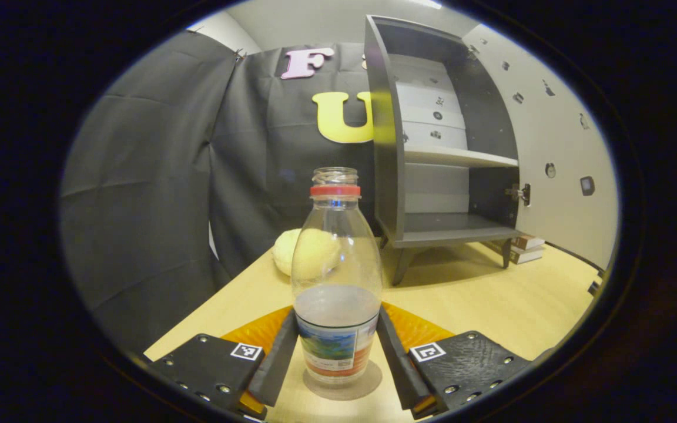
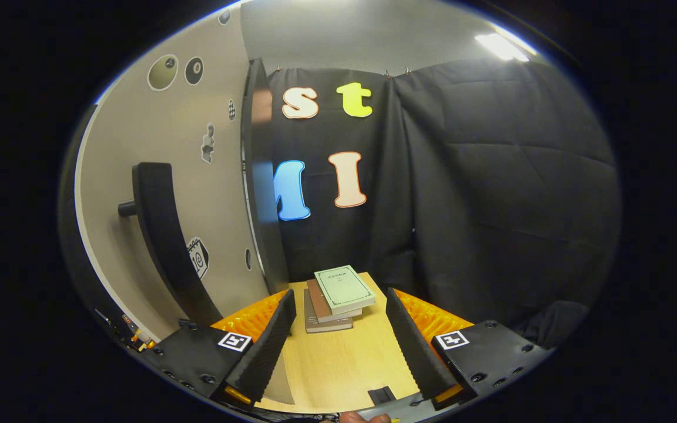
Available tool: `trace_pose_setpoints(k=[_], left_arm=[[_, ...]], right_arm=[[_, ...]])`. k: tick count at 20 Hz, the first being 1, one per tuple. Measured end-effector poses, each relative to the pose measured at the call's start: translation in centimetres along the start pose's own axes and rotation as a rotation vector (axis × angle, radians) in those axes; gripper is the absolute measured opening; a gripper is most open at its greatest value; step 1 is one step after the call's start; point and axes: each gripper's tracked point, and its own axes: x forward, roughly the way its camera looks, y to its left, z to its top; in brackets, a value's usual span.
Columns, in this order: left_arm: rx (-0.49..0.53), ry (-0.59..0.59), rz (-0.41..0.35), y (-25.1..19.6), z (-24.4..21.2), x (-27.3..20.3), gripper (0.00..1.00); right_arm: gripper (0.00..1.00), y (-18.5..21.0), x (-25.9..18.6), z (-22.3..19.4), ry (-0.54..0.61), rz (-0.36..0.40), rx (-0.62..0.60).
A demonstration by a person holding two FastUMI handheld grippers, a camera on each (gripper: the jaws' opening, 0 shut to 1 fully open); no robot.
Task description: Open the cabinet door with the right hand, grasp the bottle in the cabinet with the left hand and place it on the coaster, then close the cabinet door with the right hand.
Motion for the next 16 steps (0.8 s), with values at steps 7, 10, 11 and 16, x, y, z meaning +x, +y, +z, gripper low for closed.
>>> trace_pose_setpoints(k=[7,10,11,16], left_arm=[[-0.008,0.024,-0.025,-0.3,-1.6,0.6,0.77],[-0.005,0.024,-0.026,-0.2,-1.5,0.3,0.78],[-0.009,0.02,-0.024,-0.2,-1.6,0.4,0.8],[0.003,0.005,-0.008,-0.3,-1.2,-0.3,0.86]], right_arm=[[0.97,0.3,-0.5,-1.0,0.001,-0.027,0.052],[0.97,-0.1,-0.6,-1.3,0.008,-0.033,0.061],[0.92,-0.2,-0.6,-1.4,0.008,-0.033,0.06],[0.98,0.6,-0.5,-1.6,0.006,-0.011,0.049]])
